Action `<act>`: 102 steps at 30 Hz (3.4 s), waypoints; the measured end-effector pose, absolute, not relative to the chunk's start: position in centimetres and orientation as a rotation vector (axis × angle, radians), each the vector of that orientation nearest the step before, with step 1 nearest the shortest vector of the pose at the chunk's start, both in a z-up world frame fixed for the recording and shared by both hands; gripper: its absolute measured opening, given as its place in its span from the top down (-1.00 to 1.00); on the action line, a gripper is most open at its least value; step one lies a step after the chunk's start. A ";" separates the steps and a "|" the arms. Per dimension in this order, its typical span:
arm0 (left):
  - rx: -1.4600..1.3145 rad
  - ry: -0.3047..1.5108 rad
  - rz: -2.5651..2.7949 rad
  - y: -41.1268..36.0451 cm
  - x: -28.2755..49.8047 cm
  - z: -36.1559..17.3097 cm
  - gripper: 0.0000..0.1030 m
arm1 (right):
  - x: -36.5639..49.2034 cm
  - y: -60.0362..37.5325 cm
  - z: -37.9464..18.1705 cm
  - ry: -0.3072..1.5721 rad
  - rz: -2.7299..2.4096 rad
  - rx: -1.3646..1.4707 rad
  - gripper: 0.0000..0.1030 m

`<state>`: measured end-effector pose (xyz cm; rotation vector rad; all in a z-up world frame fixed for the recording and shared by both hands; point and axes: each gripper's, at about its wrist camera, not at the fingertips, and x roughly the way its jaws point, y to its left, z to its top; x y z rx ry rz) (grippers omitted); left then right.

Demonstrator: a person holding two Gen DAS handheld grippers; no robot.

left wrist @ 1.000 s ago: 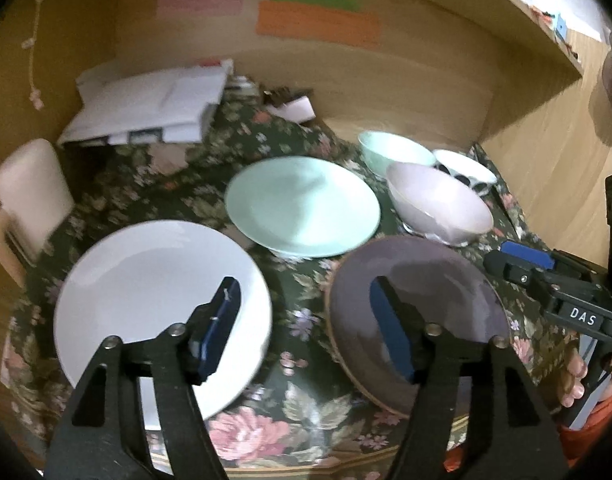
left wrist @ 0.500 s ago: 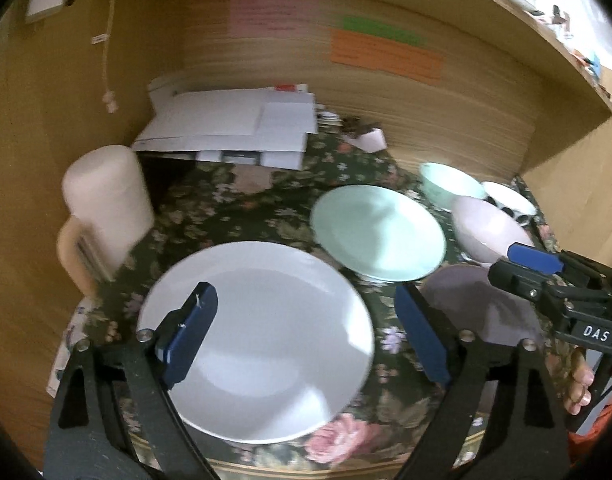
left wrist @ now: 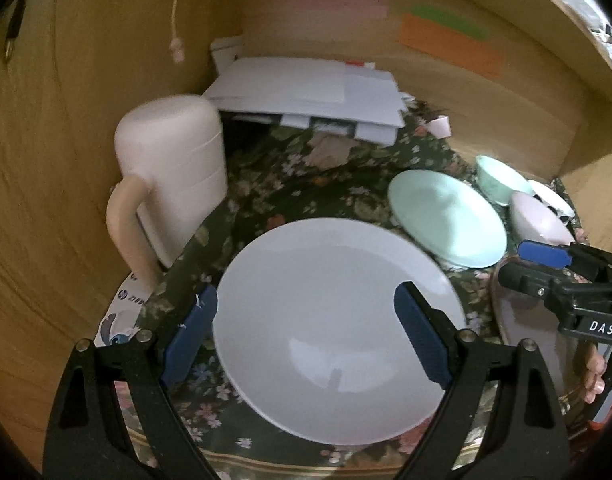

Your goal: Organize plates and bowls

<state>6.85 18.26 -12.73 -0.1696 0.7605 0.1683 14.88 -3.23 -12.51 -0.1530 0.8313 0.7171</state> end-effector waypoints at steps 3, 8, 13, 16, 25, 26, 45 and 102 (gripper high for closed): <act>-0.184 0.779 0.175 19.2 6.9 -13.4 -0.77 | 15.2 -2.1 -13.0 0.858 0.726 -0.168 -0.17; -0.198 0.797 0.197 20.8 6.9 -14.4 -0.77 | 15.7 -0.5 -14.0 0.905 0.736 -0.198 -0.17; -0.223 0.819 0.194 21.7 6.7 -15.3 -0.50 | 16.3 1.1 -15.4 0.957 0.738 -0.225 -0.17; -0.239 0.838 0.179 22.0 6.8 -15.8 -0.28 | 16.7 1.6 -16.1 0.993 0.744 -0.221 -0.13; -0.251 0.863 0.169 22.2 6.6 -16.6 0.14 | 17.4 2.7 -17.2 1.068 0.766 -0.224 0.40; -0.257 0.867 0.165 22.2 6.6 -16.7 0.14 | 17.3 2.9 -17.2 1.067 0.768 -0.230 0.41; -0.279 0.882 0.154 22.1 7.2 -17.6 0.15 | 17.3 3.3 -16.9 1.052 0.764 -0.221 0.40; -0.186 0.785 -0.080 7.9 8.5 -12.7 0.15 | 13.9 -13.5 -12.8 0.889 0.548 0.003 0.40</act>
